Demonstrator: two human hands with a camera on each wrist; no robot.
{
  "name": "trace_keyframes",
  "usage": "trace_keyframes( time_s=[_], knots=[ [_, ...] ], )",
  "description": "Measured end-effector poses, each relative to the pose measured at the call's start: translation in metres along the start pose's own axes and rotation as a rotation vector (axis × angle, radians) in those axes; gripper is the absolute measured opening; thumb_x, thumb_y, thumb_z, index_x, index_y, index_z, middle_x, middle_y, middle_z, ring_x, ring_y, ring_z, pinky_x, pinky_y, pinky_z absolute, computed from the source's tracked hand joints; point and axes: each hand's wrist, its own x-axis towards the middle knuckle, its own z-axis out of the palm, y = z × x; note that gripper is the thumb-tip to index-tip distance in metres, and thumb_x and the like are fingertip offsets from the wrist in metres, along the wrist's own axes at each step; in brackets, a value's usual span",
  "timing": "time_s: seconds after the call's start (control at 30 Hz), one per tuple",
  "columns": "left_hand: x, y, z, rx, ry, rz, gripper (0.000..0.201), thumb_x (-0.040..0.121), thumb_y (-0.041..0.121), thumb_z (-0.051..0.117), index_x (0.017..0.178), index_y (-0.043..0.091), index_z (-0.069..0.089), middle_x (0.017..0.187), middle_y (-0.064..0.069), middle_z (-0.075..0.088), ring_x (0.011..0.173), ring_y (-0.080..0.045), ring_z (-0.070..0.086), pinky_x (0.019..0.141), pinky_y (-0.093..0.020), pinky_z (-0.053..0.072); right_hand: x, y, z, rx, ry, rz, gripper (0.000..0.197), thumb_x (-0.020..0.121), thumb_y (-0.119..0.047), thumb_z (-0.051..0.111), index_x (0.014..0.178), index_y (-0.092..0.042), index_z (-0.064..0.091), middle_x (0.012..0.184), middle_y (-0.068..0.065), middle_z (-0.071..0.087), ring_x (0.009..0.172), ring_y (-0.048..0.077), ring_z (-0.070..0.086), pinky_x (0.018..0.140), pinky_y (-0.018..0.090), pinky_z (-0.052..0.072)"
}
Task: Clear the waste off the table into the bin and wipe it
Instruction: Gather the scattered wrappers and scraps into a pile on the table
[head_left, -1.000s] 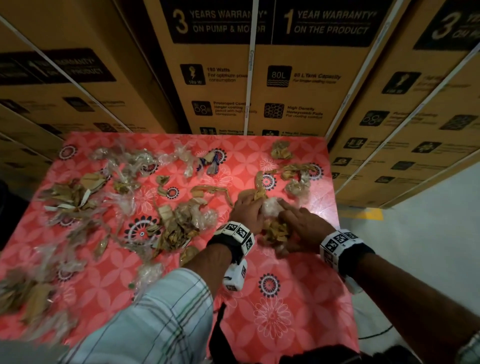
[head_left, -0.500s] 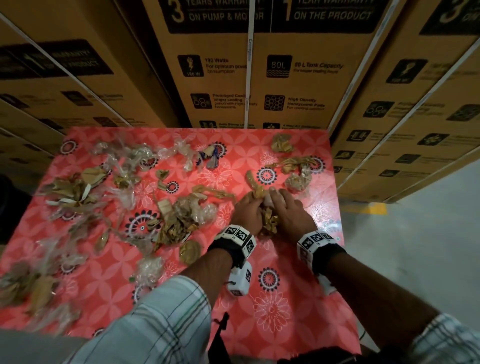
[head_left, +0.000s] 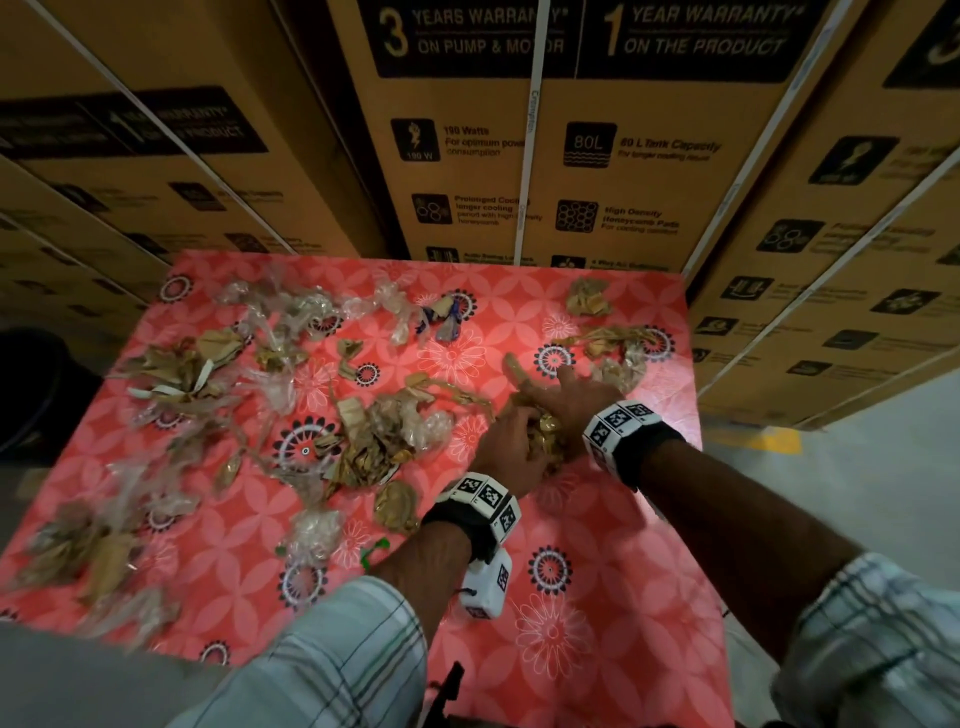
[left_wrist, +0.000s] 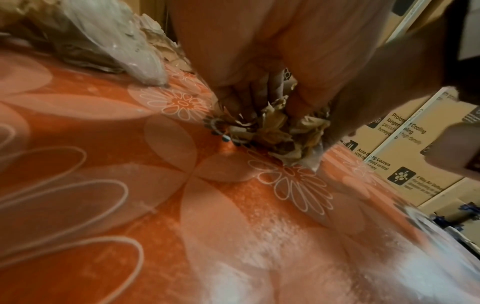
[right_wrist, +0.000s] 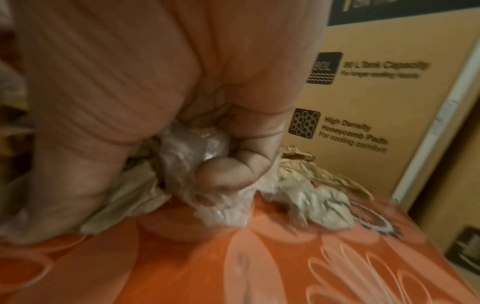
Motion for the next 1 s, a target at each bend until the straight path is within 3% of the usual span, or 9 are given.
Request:
trace_keyframes(
  time_s=[0.1, 0.17, 0.37, 0.57, 0.67, 0.77, 0.83, 0.9, 1.0],
  knots=[
    [-0.006, 0.006, 0.001, 0.128, 0.060, -0.070, 0.049, 0.084, 0.019, 0.053, 0.133, 0.022, 0.044, 0.136, -0.004, 0.050, 0.123, -0.028, 0.047, 0.103, -0.045, 0.037, 0.006, 0.001, -0.009, -0.052, -0.101, 0.000, 0.077, 0.087, -0.028, 0.059, 0.143, -0.050, 0.011, 0.142, 0.024, 0.029, 0.110, 0.043, 0.054, 0.082, 0.043, 0.050],
    [-0.010, 0.015, 0.001, 0.236, 0.163, -0.151, 0.056, 0.085, 0.026, 0.058, 0.138, 0.022, 0.039, 0.143, -0.005, 0.040, 0.130, -0.028, 0.035, 0.107, -0.045, 0.027, 0.008, 0.003, -0.006, -0.072, -0.088, 0.018, 0.073, 0.087, -0.031, 0.058, 0.141, -0.052, 0.014, 0.145, 0.023, 0.026, 0.112, 0.043, 0.053, 0.086, 0.045, 0.049],
    [0.007, 0.012, 0.001, 0.082, 0.113, -0.376, 0.109, 0.075, 0.044, 0.074, 0.154, 0.011, 0.006, 0.160, -0.019, -0.008, 0.147, -0.038, 0.002, 0.119, -0.048, 0.014, -0.010, 0.001, 0.013, -0.081, 0.040, 0.068, 0.029, 0.088, -0.041, 0.054, 0.116, -0.038, 0.051, 0.127, 0.010, 0.041, 0.081, 0.028, 0.063, 0.068, 0.040, 0.056],
    [0.018, 0.014, 0.003, 0.078, -0.054, -0.129, 0.071, 0.075, 0.019, 0.070, 0.139, 0.011, 0.041, 0.133, -0.015, 0.050, 0.122, -0.038, 0.046, 0.100, -0.042, 0.042, -0.025, 0.002, 0.023, 0.021, 0.059, 0.093, 0.038, 0.088, -0.033, 0.054, 0.125, -0.030, 0.046, 0.123, 0.012, 0.039, 0.081, 0.030, 0.065, 0.066, 0.041, 0.056],
    [0.015, 0.015, 0.006, 0.057, -0.030, -0.048, 0.077, 0.076, 0.009, 0.067, 0.146, 0.019, 0.037, 0.131, -0.012, 0.055, 0.119, -0.034, 0.050, 0.100, -0.043, 0.044, -0.035, 0.008, 0.023, 0.147, 0.016, 0.015, 0.070, 0.070, -0.039, 0.074, 0.130, -0.031, 0.037, 0.123, 0.012, 0.037, 0.083, 0.032, 0.063, 0.072, 0.041, 0.056],
    [0.014, 0.015, 0.009, 0.012, 0.033, -0.049, 0.073, 0.081, 0.003, 0.066, 0.145, 0.020, 0.037, 0.132, -0.010, 0.057, 0.121, -0.029, 0.053, 0.105, -0.038, 0.045, -0.049, 0.025, 0.024, 0.326, 0.004, -0.075, 0.105, 0.065, -0.036, 0.081, 0.147, -0.022, 0.017, 0.142, 0.016, 0.029, 0.110, 0.036, 0.056, 0.092, 0.041, 0.049],
    [0.015, 0.013, 0.009, 0.031, 0.031, -0.051, 0.083, 0.083, 0.004, 0.066, 0.151, 0.021, 0.023, 0.135, -0.013, 0.054, 0.124, -0.030, 0.051, 0.105, -0.040, 0.044, -0.057, 0.038, 0.026, 0.475, -0.019, -0.064, 0.103, 0.077, -0.031, 0.075, 0.150, -0.010, 0.005, 0.155, 0.015, 0.016, 0.136, 0.030, 0.034, 0.111, 0.028, 0.027],
    [0.016, 0.015, 0.009, 0.045, 0.013, -0.048, 0.091, 0.083, 0.004, 0.067, 0.155, 0.019, 0.014, 0.139, -0.015, 0.051, 0.129, -0.032, 0.046, 0.106, -0.040, 0.041, -0.059, 0.043, 0.030, 0.509, -0.024, -0.051, 0.087, 0.087, -0.026, 0.065, 0.149, -0.006, 0.006, 0.157, 0.014, 0.012, 0.144, 0.024, 0.019, 0.109, 0.014, 0.011],
    [0.018, 0.019, 0.010, -0.037, -0.008, -0.026, 0.091, 0.083, -0.001, 0.063, 0.155, 0.024, 0.016, 0.143, -0.014, 0.048, 0.132, -0.032, 0.045, 0.108, -0.039, 0.042, -0.052, 0.039, 0.036, 0.518, 0.074, -0.013, 0.070, 0.085, -0.007, 0.062, 0.146, -0.005, 0.027, 0.151, 0.018, 0.025, 0.139, 0.029, 0.030, 0.110, 0.026, 0.025]
  ],
)
